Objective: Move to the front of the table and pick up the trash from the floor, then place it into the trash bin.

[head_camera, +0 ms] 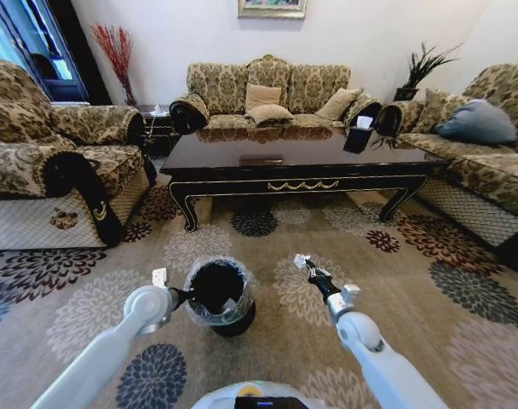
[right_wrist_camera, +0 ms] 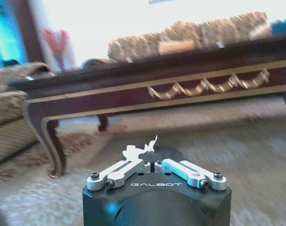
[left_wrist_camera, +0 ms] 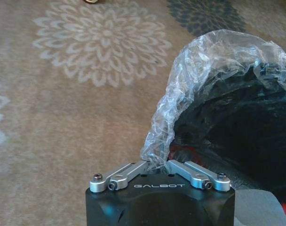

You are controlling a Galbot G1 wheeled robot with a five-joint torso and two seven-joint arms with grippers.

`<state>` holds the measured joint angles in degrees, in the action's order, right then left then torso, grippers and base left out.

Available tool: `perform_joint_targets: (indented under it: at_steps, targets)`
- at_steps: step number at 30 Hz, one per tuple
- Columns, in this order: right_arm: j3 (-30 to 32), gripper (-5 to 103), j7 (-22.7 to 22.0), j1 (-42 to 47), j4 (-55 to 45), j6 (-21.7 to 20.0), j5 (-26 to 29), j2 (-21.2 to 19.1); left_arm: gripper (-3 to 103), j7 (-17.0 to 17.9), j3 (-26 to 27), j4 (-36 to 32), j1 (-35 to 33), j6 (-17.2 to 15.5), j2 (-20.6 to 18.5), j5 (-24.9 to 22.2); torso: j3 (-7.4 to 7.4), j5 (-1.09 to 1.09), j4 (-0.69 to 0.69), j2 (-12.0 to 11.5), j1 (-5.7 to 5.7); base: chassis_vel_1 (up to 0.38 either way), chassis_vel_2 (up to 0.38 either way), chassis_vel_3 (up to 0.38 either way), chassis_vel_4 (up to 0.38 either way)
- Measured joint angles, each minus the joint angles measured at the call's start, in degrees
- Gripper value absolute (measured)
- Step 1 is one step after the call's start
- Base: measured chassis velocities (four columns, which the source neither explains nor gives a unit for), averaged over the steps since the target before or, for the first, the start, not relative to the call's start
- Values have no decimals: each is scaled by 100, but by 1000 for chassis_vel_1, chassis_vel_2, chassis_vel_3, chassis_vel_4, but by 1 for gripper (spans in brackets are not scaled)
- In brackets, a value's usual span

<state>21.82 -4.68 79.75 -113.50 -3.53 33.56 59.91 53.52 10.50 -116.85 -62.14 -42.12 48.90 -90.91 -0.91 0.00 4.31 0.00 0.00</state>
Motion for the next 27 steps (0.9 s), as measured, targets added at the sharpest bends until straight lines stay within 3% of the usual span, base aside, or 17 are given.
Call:
perform_joint_targets:
  at_steps: [11,16,27]
  targets:
    - [-156,0,218,953,-1566,119,-744,-33,0,101,-796,201,393,-3,319,113,0,0,0,0,0,0,0,0,0]
    - [-191,0,410,1284,-1661,498,-1778,43,0,188,-1185,291,764,-3,395,104,0,2,0,0,0,0,0,0,0]
    - [-633,0,632,1827,-1685,653,-2556,389,0,223,-1618,423,1204,-2,644,60,0,-1,0,0,0,0,0,0,0]
